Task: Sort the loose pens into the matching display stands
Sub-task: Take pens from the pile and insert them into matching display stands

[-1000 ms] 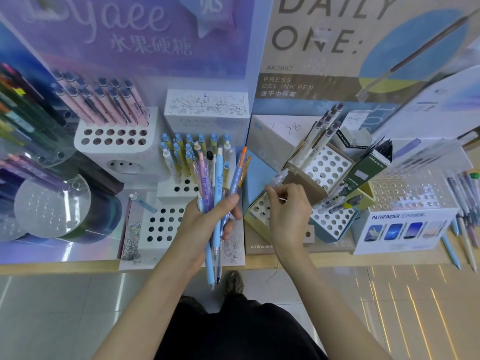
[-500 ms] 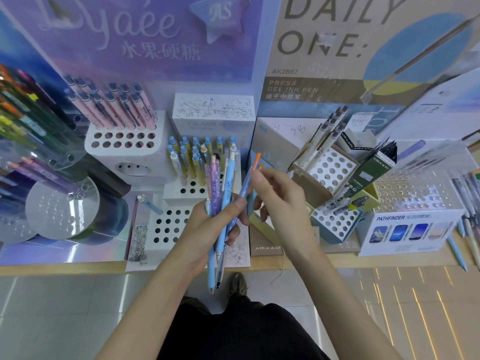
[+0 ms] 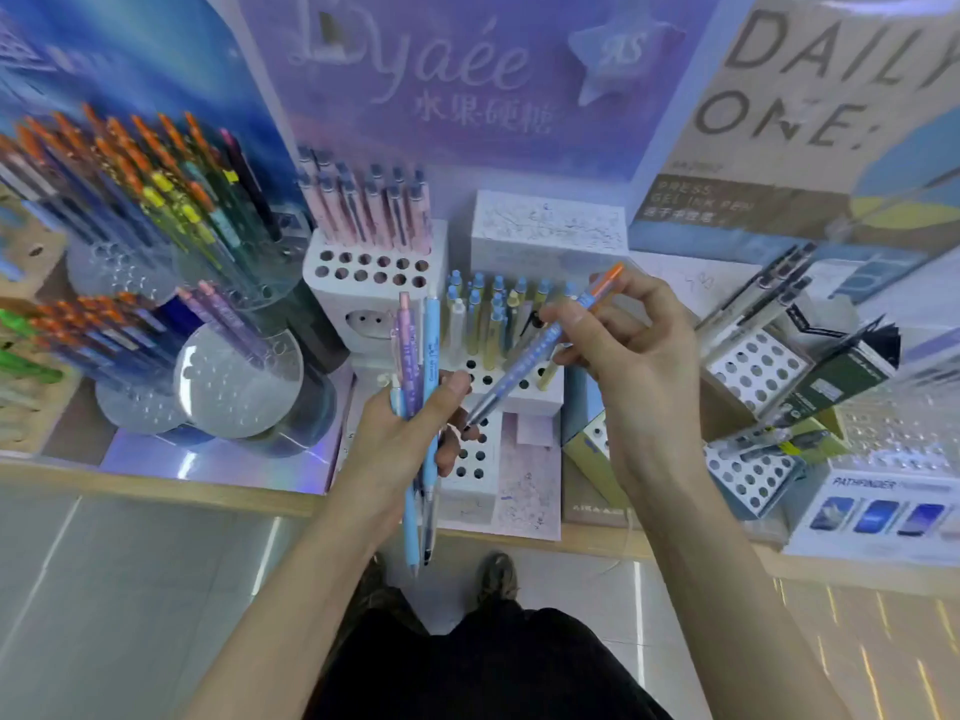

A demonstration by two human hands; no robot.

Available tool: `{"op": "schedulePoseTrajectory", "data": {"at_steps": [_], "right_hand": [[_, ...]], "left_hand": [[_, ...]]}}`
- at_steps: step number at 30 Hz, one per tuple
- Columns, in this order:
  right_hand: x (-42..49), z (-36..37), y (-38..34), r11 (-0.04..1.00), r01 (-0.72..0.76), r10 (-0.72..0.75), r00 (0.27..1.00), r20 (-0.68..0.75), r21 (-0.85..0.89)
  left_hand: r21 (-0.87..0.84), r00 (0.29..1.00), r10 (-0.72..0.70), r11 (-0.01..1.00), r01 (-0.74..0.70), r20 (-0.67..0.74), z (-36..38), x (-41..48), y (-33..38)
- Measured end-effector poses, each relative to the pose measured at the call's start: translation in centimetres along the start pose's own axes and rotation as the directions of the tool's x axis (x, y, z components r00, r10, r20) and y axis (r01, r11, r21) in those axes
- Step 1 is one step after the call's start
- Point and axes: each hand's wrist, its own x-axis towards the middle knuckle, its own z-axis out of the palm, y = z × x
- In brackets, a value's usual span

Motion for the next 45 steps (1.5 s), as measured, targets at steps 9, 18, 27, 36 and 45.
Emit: {"op": "schedulePoseTrajectory", "data": {"at_steps": [9, 18, 27, 36, 45], "right_hand": [[-2.0, 12.3, 2.2, 0.994, 0.104, -0.1, 0.975, 0.198, -0.011], [-4.0, 23.3, 6.1, 0.979, 0.191, -0.17, 0.96, 0.224, -0.074], [-5.4, 29.5, 13.1, 0.856, 0.339, -0.244, 0.93, 0.274, -0.39], [-5.2, 31.1, 15.8, 0.751, 0.421, -0.356, 0.907, 0.226, -0.508], [-6.1, 31.9, 16.1, 0.689, 0.535, -0.452, 0.845, 0.286, -0.489]], "left_hand": [[0.0, 0.985, 0.1, 0.995, -0.101, -0.143, -11.9, -0.9, 2.9], [-0.059, 0.966, 0.105, 0.991, -0.122, -0.236, -24.2, -0.1, 4.1], [0.045, 0.943, 0.187, 0.982, -0.182, -0.276, -31.9, 0.4, 4.3], [0.065, 0.949, 0.159, 0.987, -0.147, -0.271, -34.1, 0.1, 4.6], [0.053, 0.954, 0.155, 0.988, -0.146, -0.258, -34.2, 0.0, 4.6]]}}
